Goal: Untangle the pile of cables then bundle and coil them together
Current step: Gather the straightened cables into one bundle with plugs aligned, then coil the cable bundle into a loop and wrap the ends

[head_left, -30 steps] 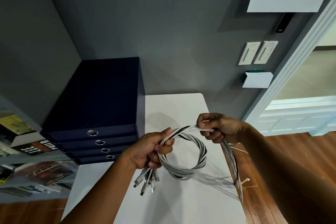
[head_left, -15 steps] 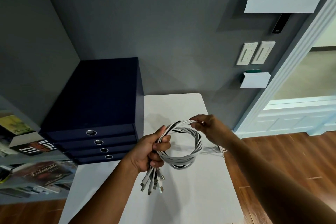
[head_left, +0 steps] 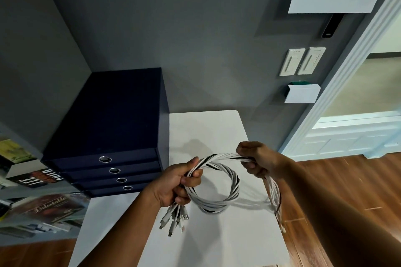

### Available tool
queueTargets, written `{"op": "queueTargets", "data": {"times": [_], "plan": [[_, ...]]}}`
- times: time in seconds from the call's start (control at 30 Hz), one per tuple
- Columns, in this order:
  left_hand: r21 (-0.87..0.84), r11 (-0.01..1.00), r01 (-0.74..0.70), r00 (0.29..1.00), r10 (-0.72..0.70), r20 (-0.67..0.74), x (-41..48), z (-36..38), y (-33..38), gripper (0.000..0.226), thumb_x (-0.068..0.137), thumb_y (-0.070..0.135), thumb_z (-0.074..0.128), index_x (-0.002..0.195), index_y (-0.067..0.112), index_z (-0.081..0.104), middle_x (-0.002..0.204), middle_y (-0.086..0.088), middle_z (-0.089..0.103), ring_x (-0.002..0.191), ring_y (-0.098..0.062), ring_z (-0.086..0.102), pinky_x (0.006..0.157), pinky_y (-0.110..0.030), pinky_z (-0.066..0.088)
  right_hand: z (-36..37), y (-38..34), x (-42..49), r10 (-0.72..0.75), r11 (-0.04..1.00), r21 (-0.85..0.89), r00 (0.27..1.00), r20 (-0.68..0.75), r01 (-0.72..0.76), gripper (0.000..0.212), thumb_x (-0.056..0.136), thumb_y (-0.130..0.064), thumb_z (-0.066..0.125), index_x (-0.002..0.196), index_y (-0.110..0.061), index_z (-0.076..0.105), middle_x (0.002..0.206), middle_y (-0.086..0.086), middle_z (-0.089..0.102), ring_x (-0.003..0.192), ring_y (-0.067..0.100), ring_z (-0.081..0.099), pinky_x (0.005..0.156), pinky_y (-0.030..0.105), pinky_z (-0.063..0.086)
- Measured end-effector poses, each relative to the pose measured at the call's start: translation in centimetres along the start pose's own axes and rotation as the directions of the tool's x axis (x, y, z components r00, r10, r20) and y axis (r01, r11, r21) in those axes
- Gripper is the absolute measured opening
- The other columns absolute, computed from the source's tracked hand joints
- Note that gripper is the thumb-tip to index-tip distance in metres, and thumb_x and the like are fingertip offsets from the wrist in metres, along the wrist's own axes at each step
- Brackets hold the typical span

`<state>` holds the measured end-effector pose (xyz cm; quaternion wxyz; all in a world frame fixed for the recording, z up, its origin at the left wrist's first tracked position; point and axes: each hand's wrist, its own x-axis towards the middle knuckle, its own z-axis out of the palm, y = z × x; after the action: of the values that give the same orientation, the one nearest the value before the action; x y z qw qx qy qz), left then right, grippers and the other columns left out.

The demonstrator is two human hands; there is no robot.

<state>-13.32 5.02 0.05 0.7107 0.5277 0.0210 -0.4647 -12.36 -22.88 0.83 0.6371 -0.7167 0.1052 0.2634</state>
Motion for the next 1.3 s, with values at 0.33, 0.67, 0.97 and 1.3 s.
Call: {"op": "queueTargets", "data": {"times": [0.33,0.67,0.97,1.3], "plan": [[-0.119,0.992,-0.045,0.998,0.04,-0.039,-0.1,-0.6,0.2,0.04,0.092,0.058,0.049,0.071,0.023,0.05,0.052,0.011,0.022,0.036,-0.002,0.008,0.035,-0.01,0.021,-1.3,-0.9,1.0,-0.382,0.823,-0.46,0.924,-0.015,0.333,0.017,0.079,-0.001,0.079,0.08,-0.015,0.068,0.072,-0.001,0.066,0.057,0.012,0.051,0.056,0.027,0.04],[-0.19,0.976,-0.104,0.994,0.109,0.013,-0.2,1.4,1.9,0.041,0.091,0.056,0.046,0.068,0.023,0.05,0.049,0.01,0.023,0.04,-0.005,0.002,0.034,-0.01,0.019,1.3,1.8,2.8,-0.633,0.707,-0.57,0.734,-0.246,0.419,0.022,0.099,-0.036,0.055,0.109,-0.02,0.068,0.102,-0.006,0.069,0.097,0.012,0.063,0.086,0.026,0.047],[-0.212,0.968,-0.134,0.991,0.134,-0.015,0.3,0.7,1.9,0.041,0.093,0.056,0.045,0.069,0.023,0.05,0.049,0.01,0.024,0.04,-0.005,0.002,0.034,-0.01,0.018,0.6,0.5,1.9,-0.348,0.936,-0.031,0.909,-0.229,0.35,0.018,0.091,-0.021,0.061,0.079,-0.018,0.048,0.055,-0.001,0.03,0.049,0.011,0.023,0.042,0.02,0.019],[-0.18,0.975,-0.132,0.99,0.121,-0.071,0.8,0.0,0.9,0.039,0.091,0.056,0.05,0.072,0.022,0.048,0.051,0.01,0.022,0.039,-0.005,0.001,0.034,-0.011,0.022,-1.7,-0.4,0.0,-0.107,0.99,-0.099,0.991,-0.081,0.099,0.008,0.094,-0.002,0.048,0.088,-0.002,0.054,0.072,0.016,0.054,0.044,0.016,0.032,0.043,0.017,0.022]]}}
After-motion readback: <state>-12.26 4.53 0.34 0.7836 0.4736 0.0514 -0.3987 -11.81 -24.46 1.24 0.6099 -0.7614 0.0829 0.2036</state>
